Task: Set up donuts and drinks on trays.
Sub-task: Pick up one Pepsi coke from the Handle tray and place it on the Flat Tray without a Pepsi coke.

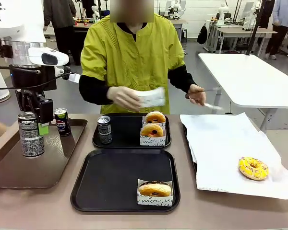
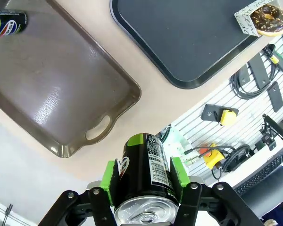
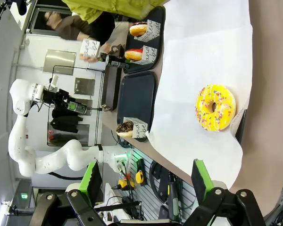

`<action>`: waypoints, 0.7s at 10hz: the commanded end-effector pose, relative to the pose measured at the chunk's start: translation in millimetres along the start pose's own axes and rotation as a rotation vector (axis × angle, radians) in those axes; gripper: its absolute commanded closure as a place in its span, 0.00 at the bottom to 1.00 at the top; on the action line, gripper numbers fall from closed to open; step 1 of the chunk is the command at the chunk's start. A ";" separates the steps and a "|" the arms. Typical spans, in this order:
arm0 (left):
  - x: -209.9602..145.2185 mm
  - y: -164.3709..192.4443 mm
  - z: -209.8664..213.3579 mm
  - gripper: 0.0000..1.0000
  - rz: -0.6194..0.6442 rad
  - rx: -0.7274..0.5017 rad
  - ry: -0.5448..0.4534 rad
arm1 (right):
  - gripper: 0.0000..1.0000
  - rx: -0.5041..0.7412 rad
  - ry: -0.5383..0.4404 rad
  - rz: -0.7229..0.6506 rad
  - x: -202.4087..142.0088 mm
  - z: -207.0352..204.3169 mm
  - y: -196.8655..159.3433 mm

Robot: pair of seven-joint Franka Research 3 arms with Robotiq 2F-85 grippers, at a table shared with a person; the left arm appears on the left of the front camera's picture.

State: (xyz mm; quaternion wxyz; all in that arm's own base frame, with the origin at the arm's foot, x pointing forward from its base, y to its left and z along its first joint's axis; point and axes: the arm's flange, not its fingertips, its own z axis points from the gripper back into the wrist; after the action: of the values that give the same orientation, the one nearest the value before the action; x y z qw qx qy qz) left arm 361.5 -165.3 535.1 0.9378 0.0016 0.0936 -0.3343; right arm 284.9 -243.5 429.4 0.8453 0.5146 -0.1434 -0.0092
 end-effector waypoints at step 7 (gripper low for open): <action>45.4 -20.2 -2.8 0.44 -0.060 0.027 0.008 | 0.00 0.018 -0.015 0.005 -0.2 -1.5 0.8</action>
State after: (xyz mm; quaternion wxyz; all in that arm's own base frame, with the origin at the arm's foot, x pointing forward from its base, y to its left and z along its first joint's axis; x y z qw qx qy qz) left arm 371.4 -194.2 521.7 0.9284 0.0072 0.0985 -0.3583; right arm 284.9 -243.5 429.5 0.8453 0.5146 -0.1435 -0.0092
